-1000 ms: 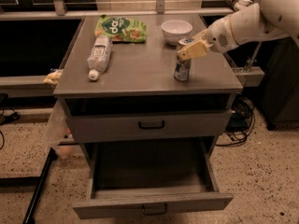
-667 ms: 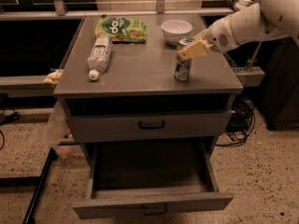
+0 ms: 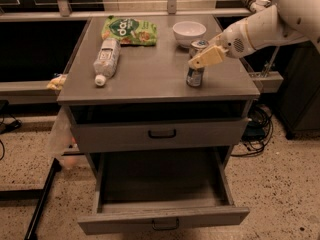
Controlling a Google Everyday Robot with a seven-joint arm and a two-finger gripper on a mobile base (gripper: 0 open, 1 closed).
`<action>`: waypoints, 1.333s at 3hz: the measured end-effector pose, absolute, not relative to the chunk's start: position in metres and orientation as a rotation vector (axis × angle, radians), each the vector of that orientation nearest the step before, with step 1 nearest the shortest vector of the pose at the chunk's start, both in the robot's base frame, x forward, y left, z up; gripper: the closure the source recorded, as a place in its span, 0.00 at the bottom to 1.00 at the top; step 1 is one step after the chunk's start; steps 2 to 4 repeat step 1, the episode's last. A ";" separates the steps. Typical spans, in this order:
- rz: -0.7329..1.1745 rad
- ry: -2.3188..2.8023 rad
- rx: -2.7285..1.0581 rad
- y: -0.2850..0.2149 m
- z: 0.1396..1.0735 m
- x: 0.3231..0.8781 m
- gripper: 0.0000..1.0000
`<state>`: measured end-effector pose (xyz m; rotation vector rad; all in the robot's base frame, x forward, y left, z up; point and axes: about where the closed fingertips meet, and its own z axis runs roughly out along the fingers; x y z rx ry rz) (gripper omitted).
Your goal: Pick redbull can from middle drawer and place on counter
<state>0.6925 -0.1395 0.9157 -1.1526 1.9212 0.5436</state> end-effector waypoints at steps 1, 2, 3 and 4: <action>0.544 1.921 -1.153 -0.140 0.916 0.692 0.00; 0.544 1.921 -1.153 -0.140 0.916 0.692 0.00; 0.544 1.921 -1.153 -0.140 0.916 0.692 0.00; 0.544 1.921 -1.153 -0.140 0.916 0.692 0.00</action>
Offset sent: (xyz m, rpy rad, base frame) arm 0.0000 0.0000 0.0000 0.0000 0.0000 0.0000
